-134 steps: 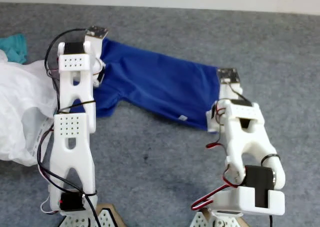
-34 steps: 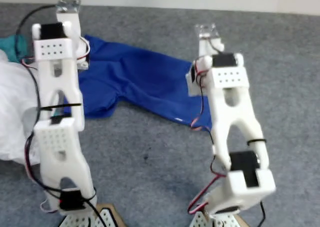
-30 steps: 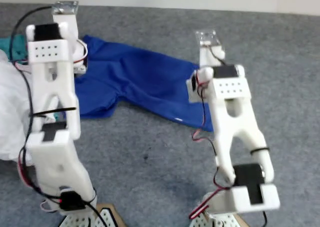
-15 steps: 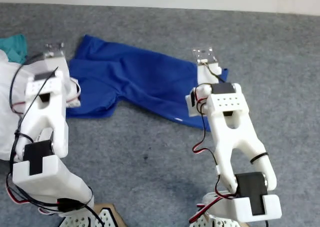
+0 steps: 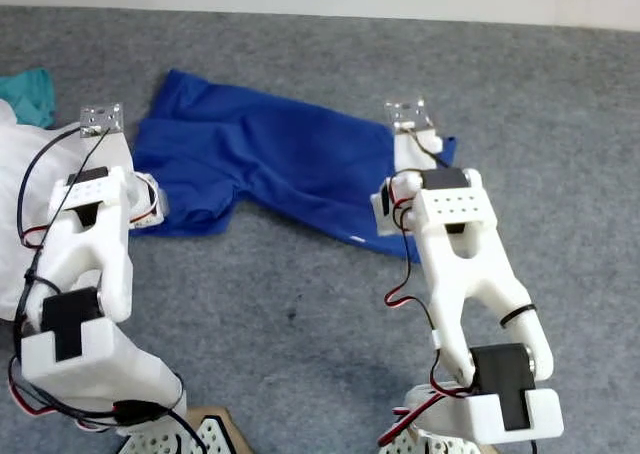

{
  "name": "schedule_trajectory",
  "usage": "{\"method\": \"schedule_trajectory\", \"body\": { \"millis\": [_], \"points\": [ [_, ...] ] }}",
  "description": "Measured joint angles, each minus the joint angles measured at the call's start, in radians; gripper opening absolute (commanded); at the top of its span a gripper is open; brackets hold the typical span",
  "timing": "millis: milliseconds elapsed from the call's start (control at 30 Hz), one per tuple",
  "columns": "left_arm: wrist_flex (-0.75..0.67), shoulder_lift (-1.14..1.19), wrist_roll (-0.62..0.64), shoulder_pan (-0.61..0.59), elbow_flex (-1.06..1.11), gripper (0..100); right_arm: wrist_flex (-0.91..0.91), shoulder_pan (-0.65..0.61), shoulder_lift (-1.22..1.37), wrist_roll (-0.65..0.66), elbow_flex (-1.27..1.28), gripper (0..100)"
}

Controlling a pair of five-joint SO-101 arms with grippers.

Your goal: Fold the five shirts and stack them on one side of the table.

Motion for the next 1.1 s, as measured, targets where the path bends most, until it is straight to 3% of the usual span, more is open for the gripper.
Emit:
{"method": "schedule_trajectory", "body": {
  "millis": [333, 833, 1100],
  "points": [
    [0.002, -0.206, 0.000, -0.049, 0.175, 23, 0.000, 0.000, 0.000, 0.000, 0.000, 9.1],
    [-0.221, -0.166, 0.000, -0.069, 0.285, 23, 0.000, 0.000, 0.000, 0.000, 0.000, 9.1],
    [-0.238, -0.155, 0.000, -0.060, 0.288, 23, 0.000, 0.000, 0.000, 0.000, 0.000, 9.1]
  ]
}}
